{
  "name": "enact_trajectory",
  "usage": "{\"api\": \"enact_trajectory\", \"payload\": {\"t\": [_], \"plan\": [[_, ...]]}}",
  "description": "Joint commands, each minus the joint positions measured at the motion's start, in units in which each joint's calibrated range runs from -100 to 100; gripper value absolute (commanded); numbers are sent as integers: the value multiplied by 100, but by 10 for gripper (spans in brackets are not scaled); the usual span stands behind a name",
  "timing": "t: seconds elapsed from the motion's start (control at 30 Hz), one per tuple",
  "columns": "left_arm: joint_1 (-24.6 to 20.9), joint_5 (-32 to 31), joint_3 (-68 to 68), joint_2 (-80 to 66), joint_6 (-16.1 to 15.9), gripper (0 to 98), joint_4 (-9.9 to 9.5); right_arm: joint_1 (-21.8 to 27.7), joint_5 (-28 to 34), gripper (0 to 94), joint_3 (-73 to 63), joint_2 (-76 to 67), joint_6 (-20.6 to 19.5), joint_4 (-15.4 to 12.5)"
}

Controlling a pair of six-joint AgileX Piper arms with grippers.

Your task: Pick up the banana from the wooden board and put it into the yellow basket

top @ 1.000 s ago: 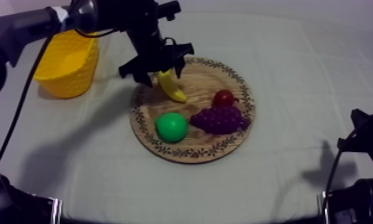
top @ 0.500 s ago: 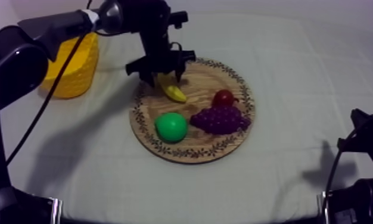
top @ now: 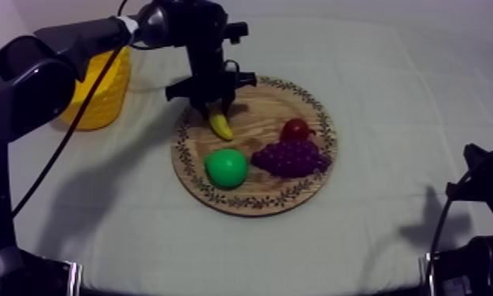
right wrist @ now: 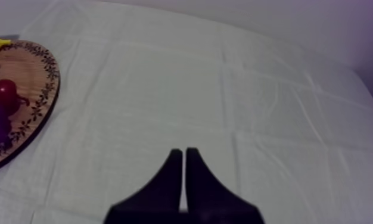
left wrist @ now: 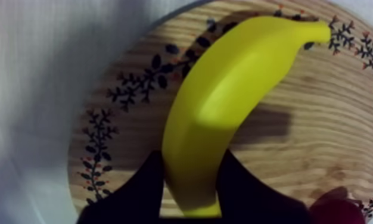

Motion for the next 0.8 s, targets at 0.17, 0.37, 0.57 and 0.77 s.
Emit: {"api": "enact_trajectory", "payload": {"t": [0.17, 0.37, 0.57, 0.77], "plan": [[52, -2, -94, -72, -57, 276, -25, -1, 0, 3, -3, -2, -1, 1], [115, 4, 63, -610, 56, 277, -176, -3, 0, 3, -3, -2, -1, 1], [-103, 395, 93, -1383, 100, 278, -408, -3, 0, 3, -3, -2, -1, 1], [-540, 734, 120, -2213, 44, 278, -651, -3, 0, 3, -3, -2, -1, 1]]}}
